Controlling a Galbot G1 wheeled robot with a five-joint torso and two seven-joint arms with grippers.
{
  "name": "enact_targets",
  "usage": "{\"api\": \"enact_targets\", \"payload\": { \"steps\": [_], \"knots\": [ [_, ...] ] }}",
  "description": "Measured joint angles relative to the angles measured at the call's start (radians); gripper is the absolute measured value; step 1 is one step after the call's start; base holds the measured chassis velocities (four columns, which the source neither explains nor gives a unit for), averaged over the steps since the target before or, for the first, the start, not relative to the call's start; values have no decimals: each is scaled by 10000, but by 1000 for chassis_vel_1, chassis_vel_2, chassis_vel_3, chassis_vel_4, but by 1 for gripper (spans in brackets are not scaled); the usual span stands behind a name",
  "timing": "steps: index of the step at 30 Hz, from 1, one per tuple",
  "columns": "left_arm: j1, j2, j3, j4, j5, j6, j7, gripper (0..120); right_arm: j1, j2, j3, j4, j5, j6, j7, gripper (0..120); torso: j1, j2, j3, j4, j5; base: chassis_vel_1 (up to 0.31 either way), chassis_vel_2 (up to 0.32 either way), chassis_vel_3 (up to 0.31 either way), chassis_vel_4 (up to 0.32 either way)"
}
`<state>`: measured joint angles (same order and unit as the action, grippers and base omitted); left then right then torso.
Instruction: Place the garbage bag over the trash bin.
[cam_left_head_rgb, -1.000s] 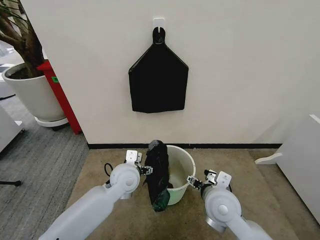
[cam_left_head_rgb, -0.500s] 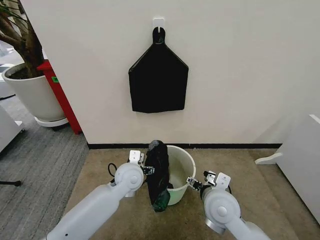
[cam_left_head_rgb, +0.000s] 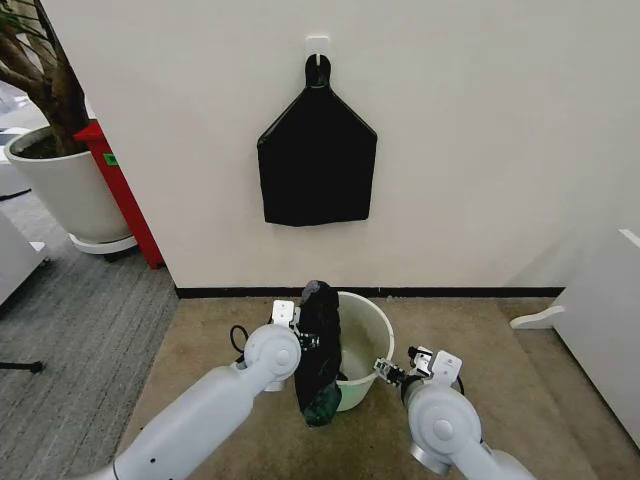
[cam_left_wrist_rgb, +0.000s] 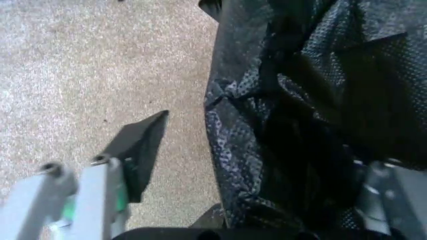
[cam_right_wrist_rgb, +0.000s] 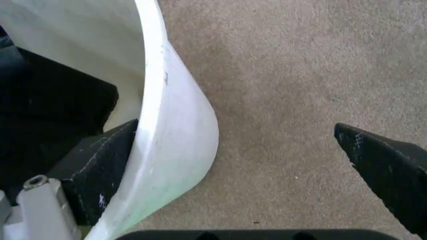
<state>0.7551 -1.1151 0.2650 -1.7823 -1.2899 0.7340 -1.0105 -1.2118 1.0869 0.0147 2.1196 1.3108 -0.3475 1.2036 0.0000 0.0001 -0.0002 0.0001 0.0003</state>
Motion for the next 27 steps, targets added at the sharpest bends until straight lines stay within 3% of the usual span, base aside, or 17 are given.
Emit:
{"api": "enact_targets", "payload": {
  "steps": [17, 21, 27],
  "knots": [
    [43, -186, 175, 14, -627, -14, -611, 11, 65, -31, 77, -55, -154, -3, -40, 100, 0, 0, 2, -1, -2, 0, 0, 0, 0],
    [69, -163, 187, -65, -698, -95, -671, 2, 125, -77, 148, -54, -305, 2, -121, 100, 0, 0, 2, -5, -10, 0, 0, 0, 0],
    [85, -55, 143, -309, -783, -215, -891, 2, 105, -209, 158, 190, -618, 5, -236, 100, 0, 0, 3, -3, -6, 0, 0, 0, 0]
  ]
}}
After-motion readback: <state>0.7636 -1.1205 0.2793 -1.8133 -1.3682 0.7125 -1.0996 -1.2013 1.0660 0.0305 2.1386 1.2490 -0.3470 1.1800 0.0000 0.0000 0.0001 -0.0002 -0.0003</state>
